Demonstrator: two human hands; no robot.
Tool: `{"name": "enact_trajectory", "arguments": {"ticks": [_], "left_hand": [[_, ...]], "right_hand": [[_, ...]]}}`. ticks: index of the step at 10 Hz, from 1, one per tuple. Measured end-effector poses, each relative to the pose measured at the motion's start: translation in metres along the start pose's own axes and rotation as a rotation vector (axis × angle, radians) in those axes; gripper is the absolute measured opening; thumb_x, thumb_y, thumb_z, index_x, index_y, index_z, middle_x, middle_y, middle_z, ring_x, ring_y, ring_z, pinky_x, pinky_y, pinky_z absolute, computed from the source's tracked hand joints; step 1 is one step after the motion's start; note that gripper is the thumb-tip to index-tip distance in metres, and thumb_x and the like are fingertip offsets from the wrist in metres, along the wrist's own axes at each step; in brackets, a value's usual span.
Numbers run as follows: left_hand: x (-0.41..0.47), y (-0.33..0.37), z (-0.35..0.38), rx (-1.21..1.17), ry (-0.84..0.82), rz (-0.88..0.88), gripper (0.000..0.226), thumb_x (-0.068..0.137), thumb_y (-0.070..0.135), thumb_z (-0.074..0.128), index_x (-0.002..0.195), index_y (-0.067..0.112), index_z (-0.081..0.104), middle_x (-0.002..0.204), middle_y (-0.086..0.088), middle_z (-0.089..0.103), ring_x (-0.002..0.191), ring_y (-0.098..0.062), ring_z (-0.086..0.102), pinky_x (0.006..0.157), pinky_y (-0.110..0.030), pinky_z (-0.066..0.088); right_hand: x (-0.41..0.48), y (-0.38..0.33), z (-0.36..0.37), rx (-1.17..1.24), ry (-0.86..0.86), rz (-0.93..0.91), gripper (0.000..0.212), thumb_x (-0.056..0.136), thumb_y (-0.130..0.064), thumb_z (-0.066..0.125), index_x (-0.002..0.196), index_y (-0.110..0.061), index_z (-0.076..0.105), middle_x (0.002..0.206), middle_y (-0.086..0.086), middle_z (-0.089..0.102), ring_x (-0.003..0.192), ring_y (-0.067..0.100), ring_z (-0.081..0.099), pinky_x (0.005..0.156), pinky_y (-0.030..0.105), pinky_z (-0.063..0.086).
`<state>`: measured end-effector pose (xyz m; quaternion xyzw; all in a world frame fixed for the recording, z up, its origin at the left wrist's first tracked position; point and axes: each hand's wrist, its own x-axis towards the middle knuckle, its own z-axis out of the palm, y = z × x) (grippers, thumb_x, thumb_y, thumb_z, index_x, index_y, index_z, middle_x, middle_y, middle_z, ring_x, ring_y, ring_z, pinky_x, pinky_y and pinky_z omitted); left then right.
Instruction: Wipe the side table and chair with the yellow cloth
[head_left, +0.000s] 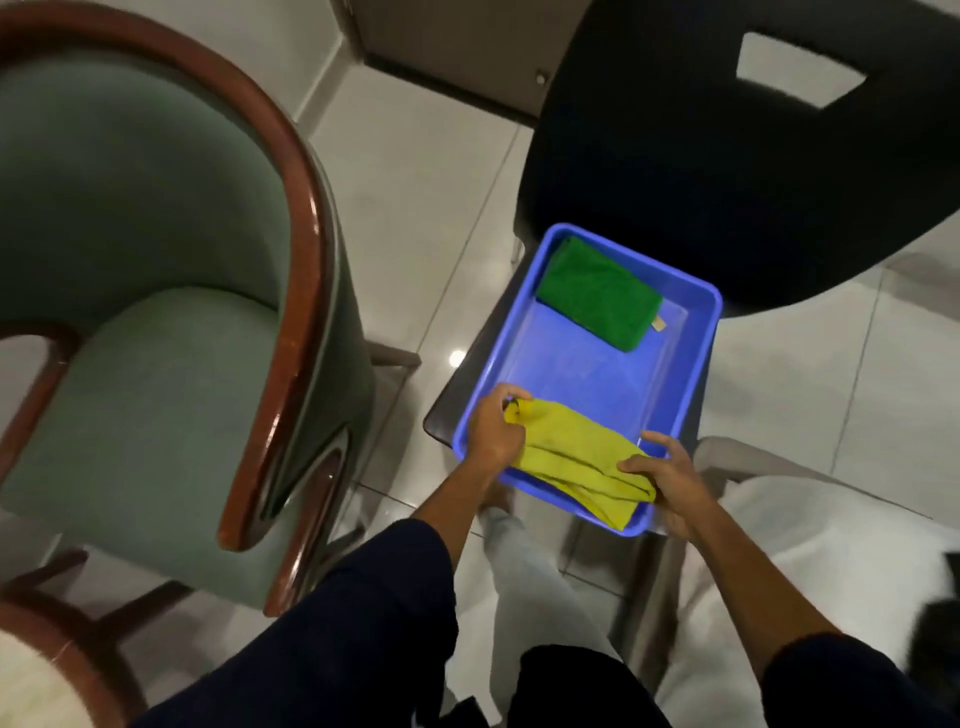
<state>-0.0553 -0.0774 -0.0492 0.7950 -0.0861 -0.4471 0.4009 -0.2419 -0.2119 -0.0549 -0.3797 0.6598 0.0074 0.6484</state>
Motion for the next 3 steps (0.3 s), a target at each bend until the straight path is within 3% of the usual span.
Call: {"name": "enact_trajectory", "arguments": {"ticks": [1,2,3], "left_hand": [[0.011,-0.003,0.003,0.207,-0.026,0.031,0.054,0.077,-0.016,0.044,0.119,0.013,0.063,0.121,-0.012,0.050,0.112,-0.033,0.059,0.091,-0.038,0.050],[0.012,-0.004,-0.010,0.603,-0.126,0.132,0.059,0.083,-0.003,0.055,0.136,0.023,0.052,0.152,-0.011,0.032,0.135,-0.033,0.042,0.107,-0.040,0.038],[-0.006,0.014,-0.048,0.745,-0.058,0.316,0.058,0.087,0.009,0.054,0.143,0.023,0.047,0.160,-0.012,0.025,0.144,-0.033,0.033,0.114,-0.042,0.030]], "right_hand": [[0.013,0.005,0.001,-0.437,0.222,-0.200,0.066,0.073,-0.005,0.082,0.129,-0.008,0.046,0.104,0.009,0.056,0.091,0.030,0.062,0.074,0.037,0.050],[0.018,0.010,0.017,-0.990,0.182,-0.353,0.067,0.081,-0.014,0.076,0.136,-0.008,0.039,0.129,0.022,0.042,0.109,0.042,0.058,0.087,0.047,0.049],[0.008,0.006,0.029,-1.432,0.231,-0.391,0.055,0.095,-0.012,0.051,0.145,-0.013,0.030,0.144,0.021,0.031,0.130,0.040,0.044,0.098,0.047,0.046]]}}
